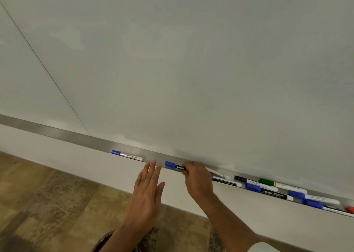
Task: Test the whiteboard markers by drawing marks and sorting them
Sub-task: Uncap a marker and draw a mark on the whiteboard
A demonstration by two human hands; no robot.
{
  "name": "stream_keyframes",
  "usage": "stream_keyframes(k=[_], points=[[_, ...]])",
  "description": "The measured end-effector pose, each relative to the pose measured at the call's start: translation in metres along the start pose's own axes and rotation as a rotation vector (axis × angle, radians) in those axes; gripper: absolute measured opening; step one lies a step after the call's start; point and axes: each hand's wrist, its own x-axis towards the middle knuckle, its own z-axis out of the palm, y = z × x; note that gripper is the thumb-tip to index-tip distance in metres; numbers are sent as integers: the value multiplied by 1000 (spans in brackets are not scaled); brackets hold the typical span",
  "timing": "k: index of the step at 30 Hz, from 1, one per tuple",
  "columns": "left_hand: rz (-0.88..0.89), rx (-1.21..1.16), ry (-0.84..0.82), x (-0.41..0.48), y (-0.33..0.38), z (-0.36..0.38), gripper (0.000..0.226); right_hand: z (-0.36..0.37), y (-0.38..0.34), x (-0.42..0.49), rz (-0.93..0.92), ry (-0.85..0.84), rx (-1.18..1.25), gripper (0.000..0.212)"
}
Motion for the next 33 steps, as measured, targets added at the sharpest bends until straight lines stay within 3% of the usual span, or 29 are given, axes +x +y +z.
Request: stream_keyframes(k=[6,10,13,18,21,27,29,33], points=[[-23,-10,21,0,2,-5,53,2,2,9,35,9,35,16],[-90,-24,0,-2,0,-6,60,-2,0,20,-29,-97,-49,25],[-164,-86,5,-1,4,-7,59,-6,-5,18,-29,-33,30,24],[-467,-566,103,23,45,-30,48,-28,-22,3,-37,177,202,20],[-552,-892,143,46,69,-48,41,-61,-38,-5,-93,230,257,23],[-450,-1167,196,69,139,-98,42,-148,-62,-25,-235,394,277,22],[-393,-1200,172,70,162,-115,34,-177,-65,-32,-208,352,338,23],[-251,-1136,34,59,211,-144,31,-241,-79,-44,-48,138,697,14]])
